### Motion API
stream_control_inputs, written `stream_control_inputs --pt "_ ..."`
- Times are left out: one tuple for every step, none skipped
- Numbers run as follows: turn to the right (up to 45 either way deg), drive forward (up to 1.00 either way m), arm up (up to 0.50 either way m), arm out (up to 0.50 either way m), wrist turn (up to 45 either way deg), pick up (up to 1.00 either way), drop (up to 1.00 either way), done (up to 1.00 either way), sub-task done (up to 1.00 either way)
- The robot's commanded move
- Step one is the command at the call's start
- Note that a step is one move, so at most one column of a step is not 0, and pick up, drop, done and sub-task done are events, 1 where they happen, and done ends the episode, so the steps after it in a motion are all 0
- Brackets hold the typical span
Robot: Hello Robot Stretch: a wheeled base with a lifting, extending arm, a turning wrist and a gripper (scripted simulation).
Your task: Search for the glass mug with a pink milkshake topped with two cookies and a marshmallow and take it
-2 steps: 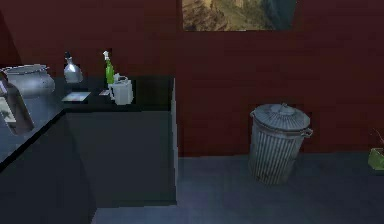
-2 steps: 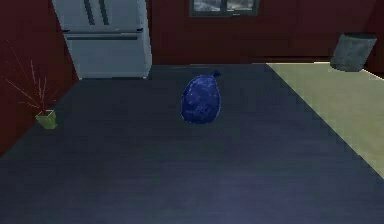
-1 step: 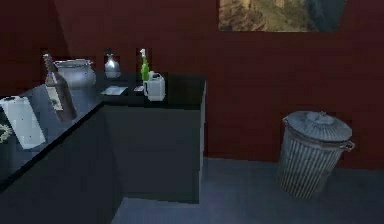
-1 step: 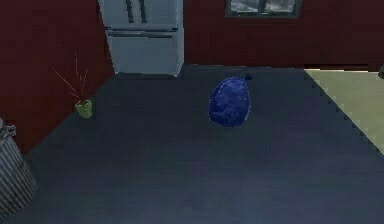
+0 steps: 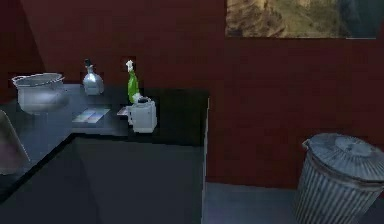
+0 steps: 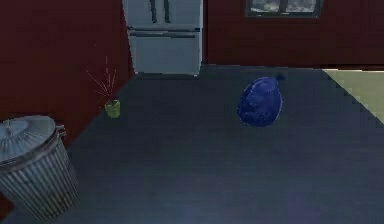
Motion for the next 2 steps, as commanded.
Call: stream_control_inputs --pt "-45.0 0.00 0.00 0.00 0.0 0.00 0.00 0.00 0.00" --pt "-45.0 0.00 0.00 0.00 0.0 0.00 0.00 0.00 0.00"
